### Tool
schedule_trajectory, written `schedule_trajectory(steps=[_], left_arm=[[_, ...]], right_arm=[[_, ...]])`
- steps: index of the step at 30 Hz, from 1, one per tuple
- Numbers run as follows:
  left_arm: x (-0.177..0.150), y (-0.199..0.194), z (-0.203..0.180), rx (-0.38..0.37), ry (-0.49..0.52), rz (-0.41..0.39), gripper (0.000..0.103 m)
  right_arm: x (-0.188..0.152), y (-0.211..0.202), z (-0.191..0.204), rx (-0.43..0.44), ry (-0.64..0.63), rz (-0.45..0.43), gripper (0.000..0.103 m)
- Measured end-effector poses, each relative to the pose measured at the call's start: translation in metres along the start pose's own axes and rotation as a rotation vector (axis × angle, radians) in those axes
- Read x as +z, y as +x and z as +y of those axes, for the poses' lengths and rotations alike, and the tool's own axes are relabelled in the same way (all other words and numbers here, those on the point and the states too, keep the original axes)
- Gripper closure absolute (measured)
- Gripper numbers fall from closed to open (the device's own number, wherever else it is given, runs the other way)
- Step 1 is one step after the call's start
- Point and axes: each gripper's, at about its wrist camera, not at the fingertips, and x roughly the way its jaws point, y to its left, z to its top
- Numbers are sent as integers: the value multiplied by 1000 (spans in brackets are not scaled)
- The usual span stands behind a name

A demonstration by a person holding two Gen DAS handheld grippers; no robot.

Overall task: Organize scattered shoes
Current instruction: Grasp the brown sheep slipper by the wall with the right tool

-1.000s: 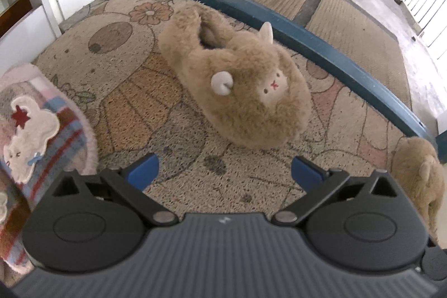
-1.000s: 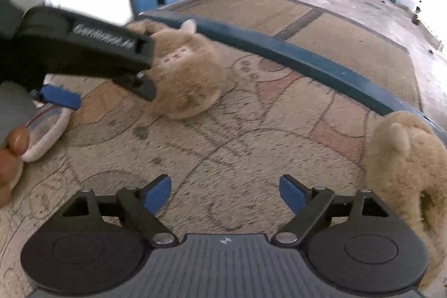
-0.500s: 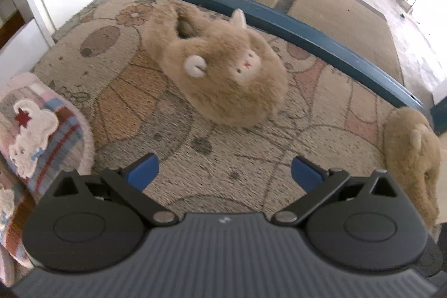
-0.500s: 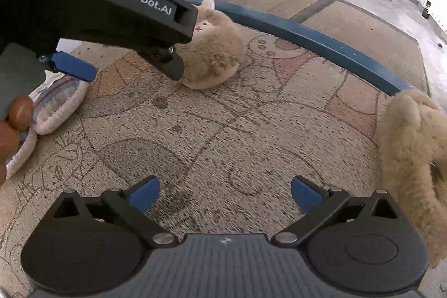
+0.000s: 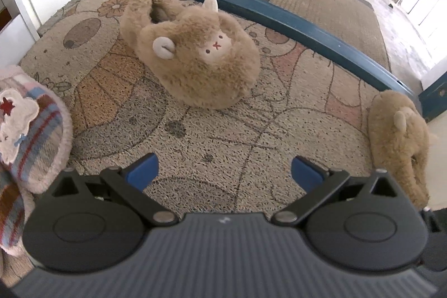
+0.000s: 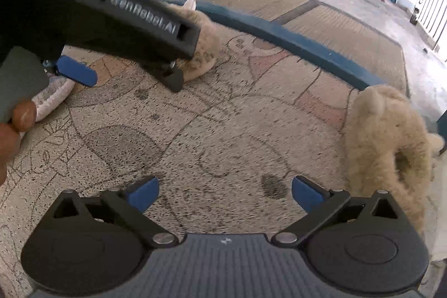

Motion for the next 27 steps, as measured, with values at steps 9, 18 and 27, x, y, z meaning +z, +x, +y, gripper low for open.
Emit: schedule_trajectory(steps=[9, 18, 27], left_arm=[[-9, 5, -9, -18, 20, 31, 0], [-13, 7, -11, -7, 36, 41, 0], [-10, 13, 1, 0, -5, 62, 0]], right_arm=[[-6, -34, -50, -179, 45, -94, 1], [-12, 9, -86, -188, 63, 21, 46], [-9, 23, -94, -175, 139, 26, 88]])
